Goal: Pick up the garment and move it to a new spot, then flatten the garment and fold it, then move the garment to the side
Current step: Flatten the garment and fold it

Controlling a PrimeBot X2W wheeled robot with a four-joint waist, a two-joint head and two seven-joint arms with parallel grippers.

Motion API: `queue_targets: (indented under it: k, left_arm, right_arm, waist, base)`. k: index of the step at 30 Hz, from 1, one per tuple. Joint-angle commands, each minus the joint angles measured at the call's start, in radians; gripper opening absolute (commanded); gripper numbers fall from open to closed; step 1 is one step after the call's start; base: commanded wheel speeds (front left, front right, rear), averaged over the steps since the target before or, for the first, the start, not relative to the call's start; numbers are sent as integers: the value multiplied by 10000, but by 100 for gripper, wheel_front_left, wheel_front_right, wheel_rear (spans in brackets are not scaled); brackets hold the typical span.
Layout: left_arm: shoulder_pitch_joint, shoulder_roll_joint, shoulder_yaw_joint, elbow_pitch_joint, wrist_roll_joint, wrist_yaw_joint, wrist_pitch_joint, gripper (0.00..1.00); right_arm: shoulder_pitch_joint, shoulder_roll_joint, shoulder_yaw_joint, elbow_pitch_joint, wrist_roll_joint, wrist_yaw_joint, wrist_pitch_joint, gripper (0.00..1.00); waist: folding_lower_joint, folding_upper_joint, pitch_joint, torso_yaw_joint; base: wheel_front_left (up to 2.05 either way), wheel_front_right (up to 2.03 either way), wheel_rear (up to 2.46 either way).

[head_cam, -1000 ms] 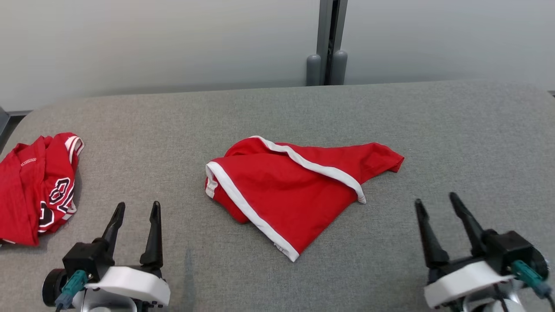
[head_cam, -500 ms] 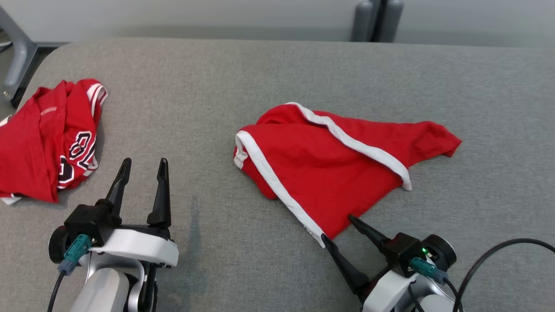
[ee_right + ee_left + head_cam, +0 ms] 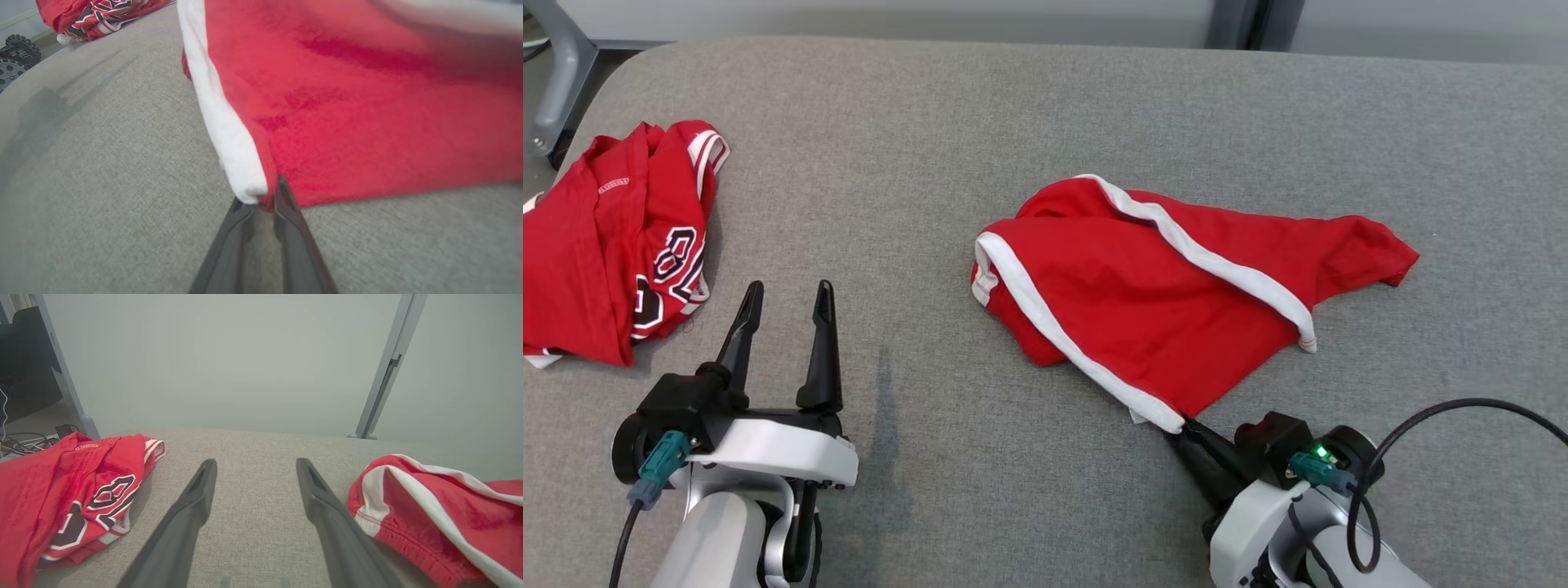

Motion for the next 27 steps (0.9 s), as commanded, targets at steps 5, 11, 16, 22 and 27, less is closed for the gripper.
queue_targets:
  k: [5,11,16,22,27]
  left_arm:
    - [197,-44,272,65,198,-145,0,100]
    - [403,5,513,83,272,-173,-1,100]
    - [487,0,564,91,313,-173,-1,100]
    - [621,61,482,188,366,-180,19,100]
    - [721,77,377,193,397,-168,38,100]
  right_arm:
    - [-186,-114,-235,-255,183,-1,-348,0]
    - [-41,-200,-395,-1333,178,-1,-277,0]
    - [201,-333,-741,-2260,90,-1,-81,0]
    - [711,-368,-1472,-3556,-99,0,319,0]
    - [1190,-359,-2260,-4214,-290,0,637,0]
  waist:
    - [0,0,-361,-285]
    - [0,0,-686,-779]
    - [0,0,-866,-1108]
    - [0,0,-1117,-1488]
    - [0,0,-1306,-1675]
  base:
    - [0,0,0]
    - [0,0,0]
    - [0,0,0]
    - [0,0,0]
    - [0,0,0]
